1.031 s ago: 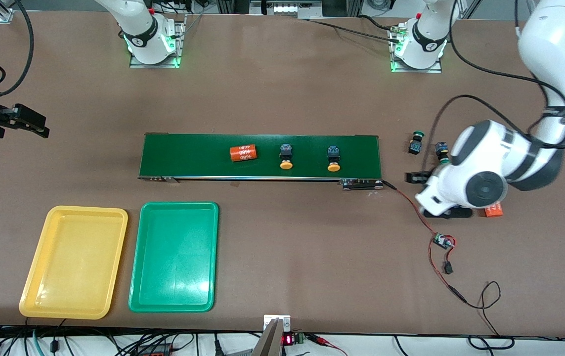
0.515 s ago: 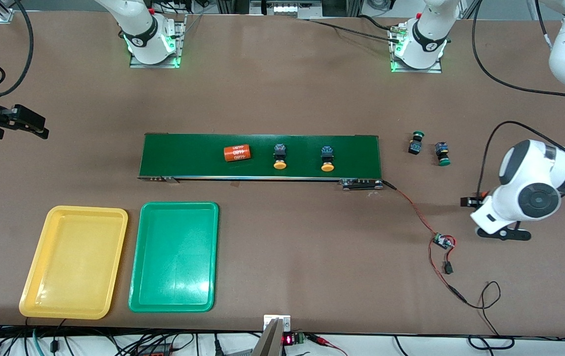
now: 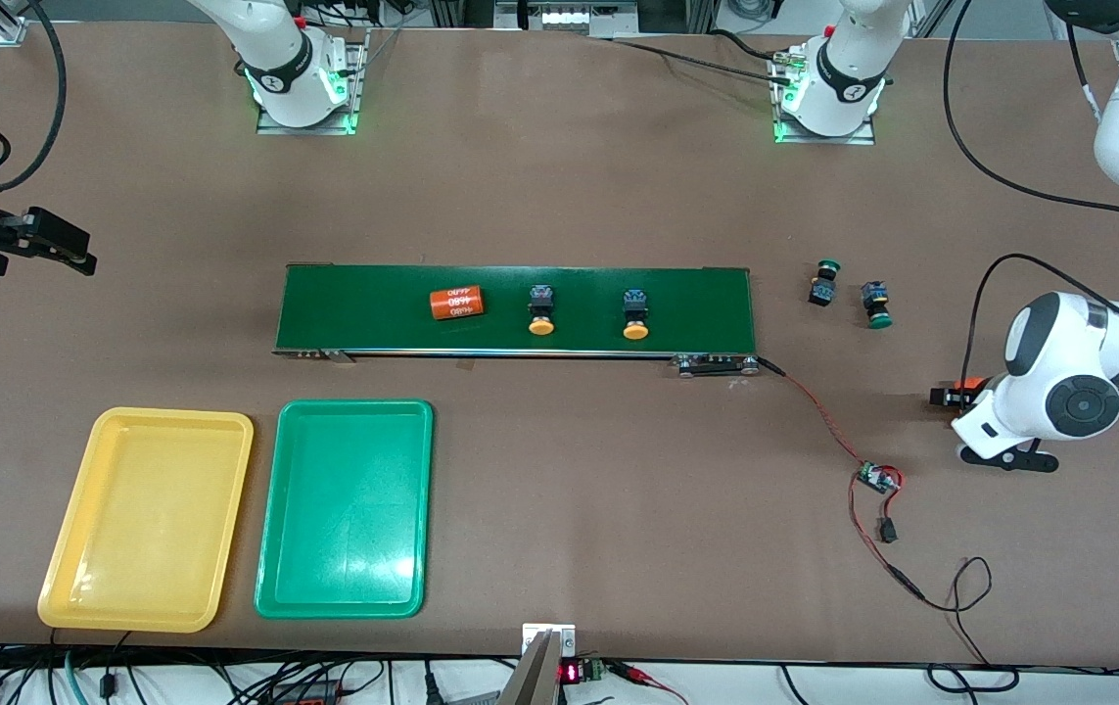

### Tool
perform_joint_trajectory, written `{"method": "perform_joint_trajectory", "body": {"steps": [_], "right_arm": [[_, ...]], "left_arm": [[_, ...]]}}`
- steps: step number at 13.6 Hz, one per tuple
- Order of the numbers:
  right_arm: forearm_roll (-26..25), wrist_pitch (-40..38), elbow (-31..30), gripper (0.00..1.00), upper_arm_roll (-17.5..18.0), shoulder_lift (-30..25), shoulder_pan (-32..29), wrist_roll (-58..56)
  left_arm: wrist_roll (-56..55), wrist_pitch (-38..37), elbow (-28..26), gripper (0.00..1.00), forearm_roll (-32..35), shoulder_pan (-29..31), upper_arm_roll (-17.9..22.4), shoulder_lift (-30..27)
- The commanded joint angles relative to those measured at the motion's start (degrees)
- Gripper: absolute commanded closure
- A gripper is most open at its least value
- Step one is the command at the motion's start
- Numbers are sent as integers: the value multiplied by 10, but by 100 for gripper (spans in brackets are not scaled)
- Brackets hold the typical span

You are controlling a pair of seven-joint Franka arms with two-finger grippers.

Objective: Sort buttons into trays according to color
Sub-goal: 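Grasp a second orange cylinder with the left gripper, then carry the cylinder to the belt while the right gripper reaches the belt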

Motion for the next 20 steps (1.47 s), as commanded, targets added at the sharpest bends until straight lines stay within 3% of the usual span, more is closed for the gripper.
{"method": "perform_joint_trajectory", "body": {"steps": [1, 2, 4, 6, 10, 12, 15, 17, 20], "right_arm": [[-6, -6, -4, 0, 1, -6, 0, -7], [-6, -6, -3, 0, 1, -6, 0, -7], [-6, -6, -3, 0, 1, -6, 0, -8], [-3, -6, 1, 0, 1, -6, 0, -6], [-1, -12, 1, 0, -3, -4, -7, -8], [-4, -15, 0, 0, -2, 3, -4, -8], [-1, -15, 1, 0, 0, 10, -2, -11], [1, -6, 3, 0, 4, 17, 7, -12], [22, 15, 3, 0, 4, 41, 43, -8]], "left_arm": [[17, 17, -11, 45, 12, 14, -1, 7], [38, 16, -11, 58, 12, 15, -2, 6], [59, 9, -5, 70, 11, 14, -4, 1], [106, -2, -3, 72, 3, 14, -23, -17], [153, -119, 0, 75, -6, 38, -166, -17], [233, -152, -3, 74, -36, 28, -220, -12], [292, -154, -12, 76, -125, -20, -229, -13], [293, -153, -18, 82, -121, -63, -255, -13], [345, -139, -18, 82, -118, -130, -255, -14]]}}
